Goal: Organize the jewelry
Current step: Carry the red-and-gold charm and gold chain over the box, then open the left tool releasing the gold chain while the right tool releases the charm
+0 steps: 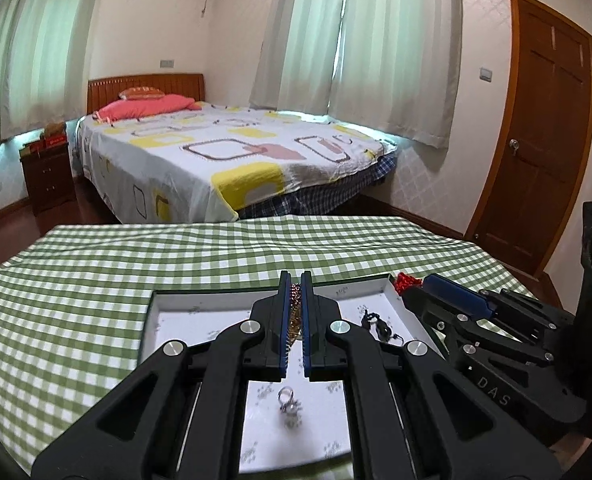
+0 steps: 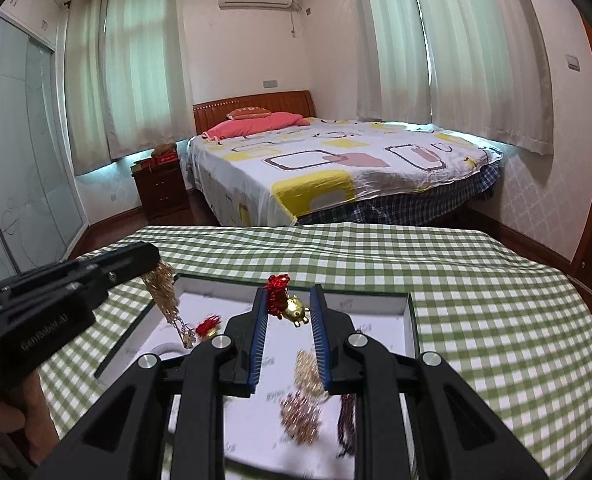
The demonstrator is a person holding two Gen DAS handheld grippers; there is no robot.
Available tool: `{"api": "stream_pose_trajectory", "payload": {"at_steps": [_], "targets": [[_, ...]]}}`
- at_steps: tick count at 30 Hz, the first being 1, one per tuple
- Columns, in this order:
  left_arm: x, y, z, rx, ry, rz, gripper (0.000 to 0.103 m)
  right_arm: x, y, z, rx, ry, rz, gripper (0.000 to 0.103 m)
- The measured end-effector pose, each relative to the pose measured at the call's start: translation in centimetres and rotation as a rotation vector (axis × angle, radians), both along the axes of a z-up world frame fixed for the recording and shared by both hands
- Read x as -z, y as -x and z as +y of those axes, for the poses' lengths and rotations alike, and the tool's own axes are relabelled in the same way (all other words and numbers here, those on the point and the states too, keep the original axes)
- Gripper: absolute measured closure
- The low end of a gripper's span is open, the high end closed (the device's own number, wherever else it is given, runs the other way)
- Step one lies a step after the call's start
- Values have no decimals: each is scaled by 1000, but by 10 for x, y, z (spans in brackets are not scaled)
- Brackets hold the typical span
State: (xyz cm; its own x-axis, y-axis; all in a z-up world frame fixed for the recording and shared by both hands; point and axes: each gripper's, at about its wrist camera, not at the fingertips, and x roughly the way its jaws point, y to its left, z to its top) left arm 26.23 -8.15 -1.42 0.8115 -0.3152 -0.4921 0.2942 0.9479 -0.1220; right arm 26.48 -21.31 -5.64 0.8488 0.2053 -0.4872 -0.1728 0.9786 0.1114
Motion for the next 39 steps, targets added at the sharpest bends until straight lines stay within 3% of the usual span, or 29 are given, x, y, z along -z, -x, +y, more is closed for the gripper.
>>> {"api": "stream_pose_trajectory", "payload": {"at_steps": [12,21,29,37,39], "targets": [[57,-79,-23,-37,-56,147,98,46,-73,-9,-16,22,146,81],[84,-110,-28,-61,-115,274,98,67,-103,-8,-44,48,275,81],[103,-126,-21,-69,-83,404,98,77,-113,-14,-38,21,354,81],[104,-126,-24,-66,-98,409,96,83,-116,-15,-36,9,394,79],[104,-126,-25,-64,-98,410,95,82,-116,-16,-31,9,392,71]]}}
